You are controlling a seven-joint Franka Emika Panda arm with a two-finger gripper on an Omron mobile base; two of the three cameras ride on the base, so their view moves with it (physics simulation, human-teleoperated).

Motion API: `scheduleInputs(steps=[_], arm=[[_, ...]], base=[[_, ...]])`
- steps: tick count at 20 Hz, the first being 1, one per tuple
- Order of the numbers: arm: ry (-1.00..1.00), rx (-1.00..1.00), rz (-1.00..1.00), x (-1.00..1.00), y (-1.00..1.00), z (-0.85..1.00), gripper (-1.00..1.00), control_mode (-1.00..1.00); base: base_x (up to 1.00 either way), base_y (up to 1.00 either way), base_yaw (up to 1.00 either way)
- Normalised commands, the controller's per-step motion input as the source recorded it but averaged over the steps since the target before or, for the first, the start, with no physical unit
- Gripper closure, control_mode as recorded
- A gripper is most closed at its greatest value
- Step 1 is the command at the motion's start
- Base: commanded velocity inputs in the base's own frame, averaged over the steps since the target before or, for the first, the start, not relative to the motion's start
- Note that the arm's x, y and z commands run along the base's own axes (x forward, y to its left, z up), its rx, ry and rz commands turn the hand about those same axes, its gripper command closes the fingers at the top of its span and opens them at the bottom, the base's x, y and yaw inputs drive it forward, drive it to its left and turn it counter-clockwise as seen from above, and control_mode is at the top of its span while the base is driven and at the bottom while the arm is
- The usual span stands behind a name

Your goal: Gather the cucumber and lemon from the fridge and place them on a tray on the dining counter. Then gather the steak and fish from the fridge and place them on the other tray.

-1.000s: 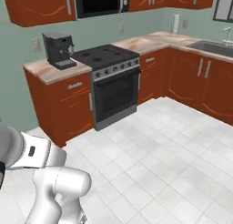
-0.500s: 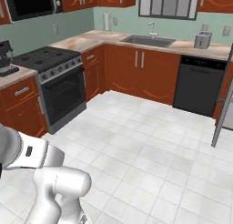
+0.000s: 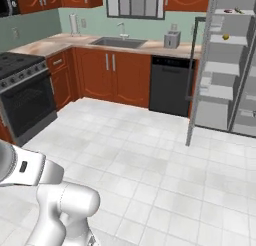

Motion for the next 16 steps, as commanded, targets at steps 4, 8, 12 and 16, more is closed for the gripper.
scheduleInputs(steps=[4, 8, 12, 16], arm=[[0.00, 0.00, 0.00, 0.00, 0.00, 0.00, -1.00, 1.00], [0.00, 0.00, 0.00, 0.00, 0.00, 0.00, -1.00, 1.00], [0.00, 0.00, 0.00, 0.00, 0.00, 0.00, -1.00, 1.00], [0.00, 0.00, 0.00, 0.00, 0.00, 0.00, -1.00, 1.00]], base=[[0.22, -0.96, -0.10], [0.48, -0.81, -0.04], [0.66, -0.67, -0.03], [0.72, -0.60, -0.04]])
